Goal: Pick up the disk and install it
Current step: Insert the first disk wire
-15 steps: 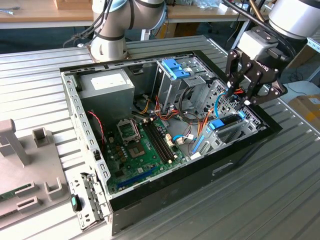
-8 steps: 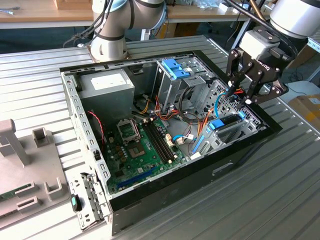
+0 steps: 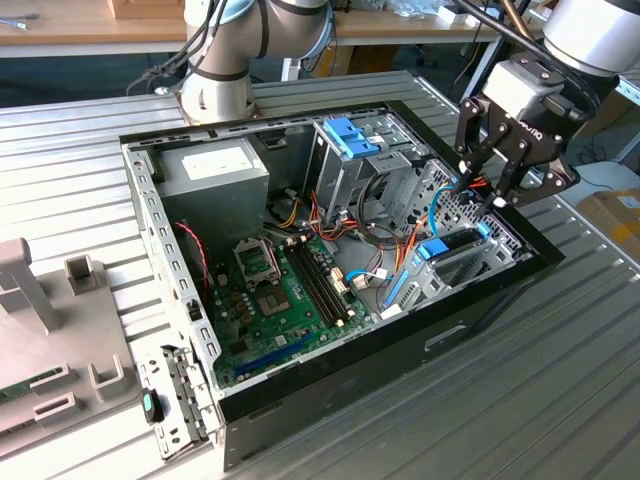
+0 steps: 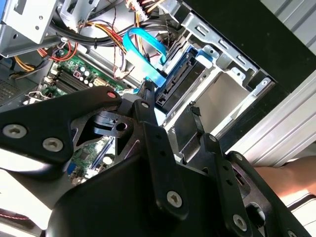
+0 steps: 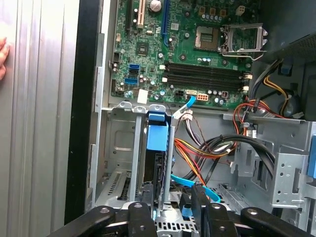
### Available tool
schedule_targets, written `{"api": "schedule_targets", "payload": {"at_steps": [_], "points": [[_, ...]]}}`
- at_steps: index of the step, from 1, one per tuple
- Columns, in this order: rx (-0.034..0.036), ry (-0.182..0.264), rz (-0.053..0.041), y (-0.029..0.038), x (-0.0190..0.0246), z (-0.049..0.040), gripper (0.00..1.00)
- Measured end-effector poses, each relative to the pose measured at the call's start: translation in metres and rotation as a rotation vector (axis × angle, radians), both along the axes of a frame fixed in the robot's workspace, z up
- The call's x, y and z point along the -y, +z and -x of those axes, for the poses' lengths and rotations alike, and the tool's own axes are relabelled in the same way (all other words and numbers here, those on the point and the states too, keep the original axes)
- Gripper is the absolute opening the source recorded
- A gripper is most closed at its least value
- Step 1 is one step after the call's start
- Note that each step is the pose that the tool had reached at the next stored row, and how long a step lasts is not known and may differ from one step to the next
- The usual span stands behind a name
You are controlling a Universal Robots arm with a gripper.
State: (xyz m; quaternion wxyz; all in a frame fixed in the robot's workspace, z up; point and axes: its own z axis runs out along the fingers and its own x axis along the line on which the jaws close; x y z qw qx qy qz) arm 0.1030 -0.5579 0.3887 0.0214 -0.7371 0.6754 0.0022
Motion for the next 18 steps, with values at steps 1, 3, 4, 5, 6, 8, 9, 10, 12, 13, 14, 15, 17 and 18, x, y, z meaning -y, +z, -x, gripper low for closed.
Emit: {"api": "schedule_targets", "payload": {"at_steps": [1,3,4,5,6,8,9,10,12,13,14,15,17,18], "points": [[0.0,0.003,0.0,0.0,0.0,-0.0018,0.44],[0.0001,0.008,0.0,0.0,-0.0001,-0.0037,0.44],[0.0,0.01,0.0,0.0,0.0,-0.0038,0.44],[0.0,0.01,0.0001,0.0,0.0,-0.0038,0.44],[0.0,0.011,0.0001,0.0,0.0,-0.0039,0.44],[0.0,0.011,0.0,0.0,0.0,-0.0039,0.44],[0.0,0.011,0.0,0.0,0.0,-0.0039,0.44],[0.0,0.011,0.0,0.0,0.0,-0.0039,0.44],[0.0,0.011,0.0,0.0,0.0,-0.0039,0.44],[0.0,0.011,0.0,0.0,0.0,-0.0039,0.44],[0.0,0.011,0.0,0.0,0.0,-0.0039,0.44],[0.0,0.011,-0.0001,0.0,-0.0001,-0.0041,0.44],[0.0,0.019,-0.0001,-0.0002,-0.0002,-0.0083,0.44],[0.0001,0.032,0.0001,-0.0007,-0.0002,-0.0138,0.44]]}}
